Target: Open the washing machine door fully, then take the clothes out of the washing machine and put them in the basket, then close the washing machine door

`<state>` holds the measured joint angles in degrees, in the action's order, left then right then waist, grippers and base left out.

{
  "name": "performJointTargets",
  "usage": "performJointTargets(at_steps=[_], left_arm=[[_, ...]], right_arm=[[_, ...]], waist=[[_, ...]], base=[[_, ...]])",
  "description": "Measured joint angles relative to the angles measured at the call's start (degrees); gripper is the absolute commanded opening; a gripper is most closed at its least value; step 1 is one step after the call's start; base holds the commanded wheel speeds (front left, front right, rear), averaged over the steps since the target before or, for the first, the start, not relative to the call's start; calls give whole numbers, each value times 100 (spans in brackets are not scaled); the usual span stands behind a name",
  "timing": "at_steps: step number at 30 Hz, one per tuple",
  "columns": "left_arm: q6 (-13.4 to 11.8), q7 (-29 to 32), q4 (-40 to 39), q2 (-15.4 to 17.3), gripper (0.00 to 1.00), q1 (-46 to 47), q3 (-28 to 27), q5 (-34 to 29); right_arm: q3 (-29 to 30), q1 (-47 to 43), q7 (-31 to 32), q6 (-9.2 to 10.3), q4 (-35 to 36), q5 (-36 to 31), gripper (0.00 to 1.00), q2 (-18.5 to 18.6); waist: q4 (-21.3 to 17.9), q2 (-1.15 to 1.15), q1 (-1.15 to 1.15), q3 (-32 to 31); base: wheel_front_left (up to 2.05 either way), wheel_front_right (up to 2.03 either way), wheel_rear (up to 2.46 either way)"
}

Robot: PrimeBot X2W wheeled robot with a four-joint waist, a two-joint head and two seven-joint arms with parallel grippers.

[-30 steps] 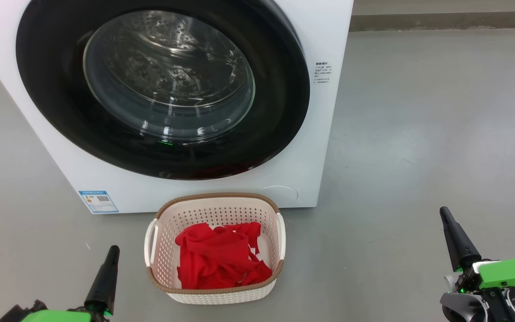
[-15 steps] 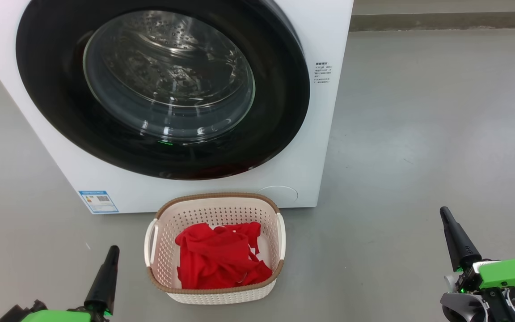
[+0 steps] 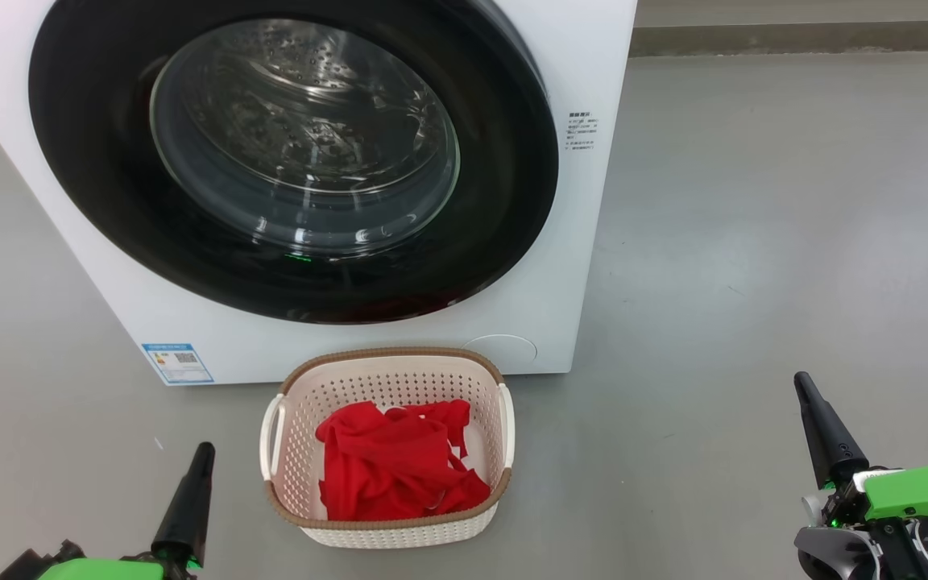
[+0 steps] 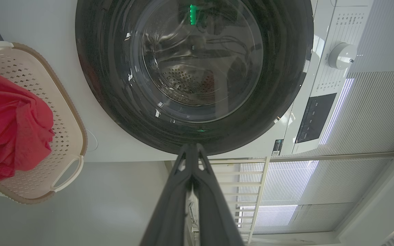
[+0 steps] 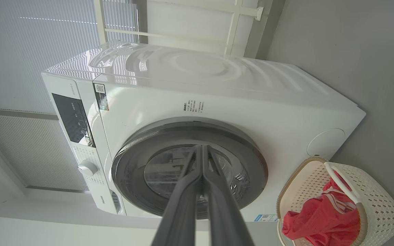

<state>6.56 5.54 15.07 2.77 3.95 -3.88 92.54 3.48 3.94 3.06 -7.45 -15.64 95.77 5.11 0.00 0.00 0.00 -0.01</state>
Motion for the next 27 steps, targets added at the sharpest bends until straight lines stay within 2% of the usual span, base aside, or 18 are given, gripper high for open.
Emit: performJointTargets(at_steps=[27], left_arm=[[0, 0, 0, -1, 0, 1, -7, 0]], right_arm=[[30, 0, 8, 0, -1, -7, 0, -4]], waist=[[0, 0, 0, 0]], base=[[0, 0, 0]])
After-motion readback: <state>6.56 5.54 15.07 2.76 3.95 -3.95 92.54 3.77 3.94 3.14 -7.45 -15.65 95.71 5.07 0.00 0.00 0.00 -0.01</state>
